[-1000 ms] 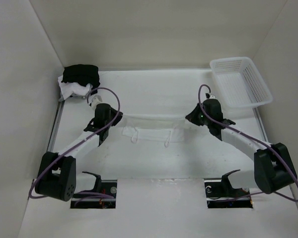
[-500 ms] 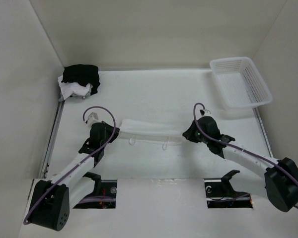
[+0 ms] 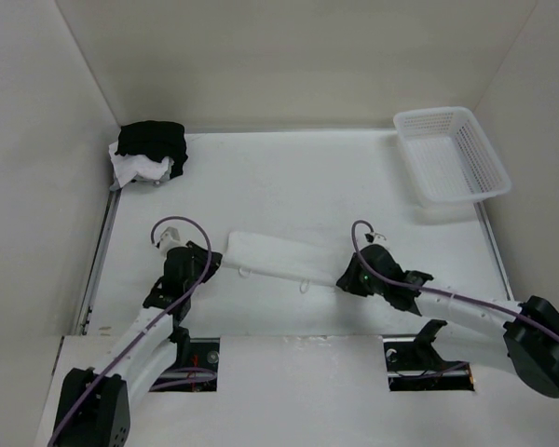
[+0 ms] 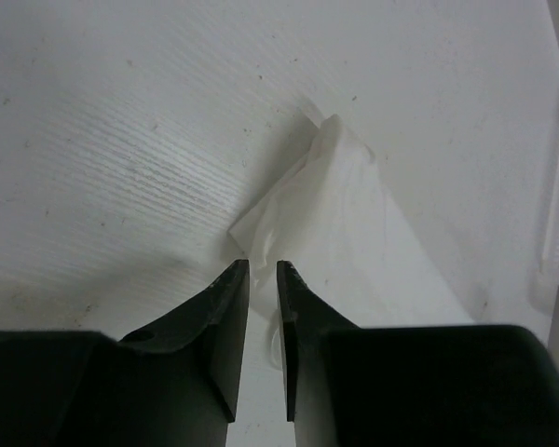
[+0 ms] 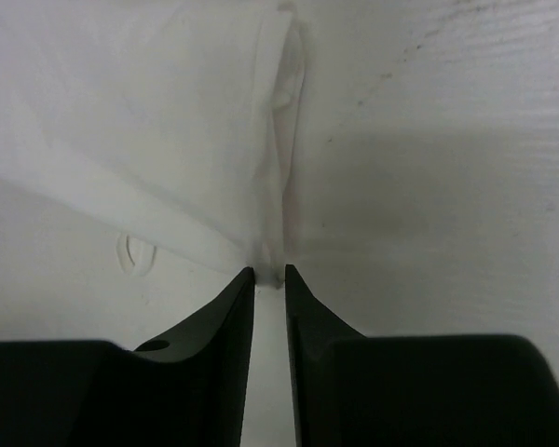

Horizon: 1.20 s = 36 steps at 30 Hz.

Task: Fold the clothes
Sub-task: Fold the tank top

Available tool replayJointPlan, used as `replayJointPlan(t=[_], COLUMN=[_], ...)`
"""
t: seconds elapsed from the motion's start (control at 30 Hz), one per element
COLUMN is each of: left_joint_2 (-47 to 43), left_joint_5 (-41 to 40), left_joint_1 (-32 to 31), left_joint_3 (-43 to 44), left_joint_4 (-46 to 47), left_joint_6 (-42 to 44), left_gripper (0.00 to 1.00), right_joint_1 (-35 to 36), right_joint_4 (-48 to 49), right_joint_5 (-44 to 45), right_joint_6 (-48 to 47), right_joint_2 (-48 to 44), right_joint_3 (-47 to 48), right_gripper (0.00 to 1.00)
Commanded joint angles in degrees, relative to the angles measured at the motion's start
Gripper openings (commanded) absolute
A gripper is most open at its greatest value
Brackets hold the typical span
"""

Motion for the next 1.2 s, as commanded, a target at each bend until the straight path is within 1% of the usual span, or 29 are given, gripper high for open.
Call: replayJointPlan(t=[0.0, 0.03, 0.07, 0.1, 0.17, 0.2, 0.27, 0.3, 0.33, 0.37, 0.4, 0.43, 0.5, 0.53, 0.73, 0.87, 1.0, 1.03, 1.1, 1.17], left_joint_2=[-3.8, -5.3, -7.4, -9.5, -12.6, -12.5, -8.2, -4.9, -1.4, 1.9, 5.1, 8.2, 14.0, 16.9, 30.4, 35.6, 36.9, 37.1, 37.4, 37.5], left_joint_5=[1.5, 1.7, 1.8, 1.7, 1.3, 1.1, 1.0, 0.5, -0.5, -2.0, -3.8, -5.6, -7.9, -8.1, -7.0, -6.3, -5.8, -5.9, -6.0, -6.0], left_joint_1=[1.8, 2.5, 3.3, 3.8, 3.4, 2.5, -1.4, -4.4, -8.1, -12.0, -15.6, -18.7, -23.2, -24.8, -30.4, -31.4, -32.4, -32.7, -32.8, -32.6], left_joint_3=[-0.5, -0.3, 0.2, 1.1, 3.1, 4.5, 8.4, 10.2, 11.8, 13.0, 13.9, 14.8, 16.4, 17.2, 18.9, 17.7, 16.1, 15.7, 14.8, 13.9], left_joint_4=[-1.5, -2.8, -4.4, -6.0, -7.2, -6.9, -5.7, -4.6, -3.0, -0.8, 1.7, 4.2, 8.3, 10.2, 19.2, 20.3, 21.3, 21.3, 21.3, 21.2], left_joint_6=[-0.1, -0.2, -0.1, 0.2, 1.0, 1.3, 1.3, 0.9, 0.4, -0.1, -0.4, -0.4, -0.5, -1.0, -2.2, -4.0, -4.7, -4.7, -5.2, -5.4], left_gripper=[0.24, 0.29, 0.31, 0.32, 0.32, 0.32, 0.31, 0.31, 0.31, 0.31, 0.31, 0.31, 0.31, 0.31, 0.3, 0.29, 0.28, 0.28, 0.28, 0.28], right_joint_1=[2.0, 2.2, 2.5, 2.7, 2.9, 3.0, 2.9, 1.4, -0.2, -1.7, -3.4, -4.7, -6.5, -7.3, -8.1, -8.1, -7.7, -7.5, -7.4, -7.6], right_joint_4=[-2.3, -3.2, -4.4, -6.1, -9.4, -10.1, -9.4, -8.3, -6.9, -4.5, -2.1, 0.0, 5.4, 7.4, 16.5, 17.2, 18.7, 20.0, 22.4, 23.5], right_joint_5=[2.3, 2.6, 2.7, 2.7, 4.3, 5.4, 6.7, 7.2, 7.3, 7.1, 6.6, 5.7, 3.2, 2.3, -5.3, -5.6, -5.2, -5.7, -6.2, -5.7], right_joint_6=[3.6, 3.9, 4.1, 4.1, 3.5, 3.1, 1.0, 0.0, -0.6, -1.3, -1.7, -1.9, -2.2, -2.0, -0.6, 2.4, 4.5, 4.7, 5.8, 6.7], right_joint_2=[-3.9, -5.5, -7.4, -9.0, -11.8, -12.8, -12.7, -11.5, -10.1, -8.4, -6.5, -4.9, -2.1, -1.0, 5.6, 9.5, 11.8, 12.7, 14.1, 13.3], right_joint_3=[-0.7, -0.8, -0.6, 0.2, 2.2, 3.0, 4.1, 4.4, 4.5, 4.3, 3.9, 3.6, 2.6, 2.1, 0.7, -0.1, -1.4, -1.8, -2.5, -3.5], right_gripper=[0.28, 0.31, 0.34, 0.37, 0.38, 0.37, 0.24, 0.17, 0.14, 0.14, 0.17, 0.24, 0.43, 0.47, 0.55, 0.52, 0.5, 0.47, 0.3, 0.16])
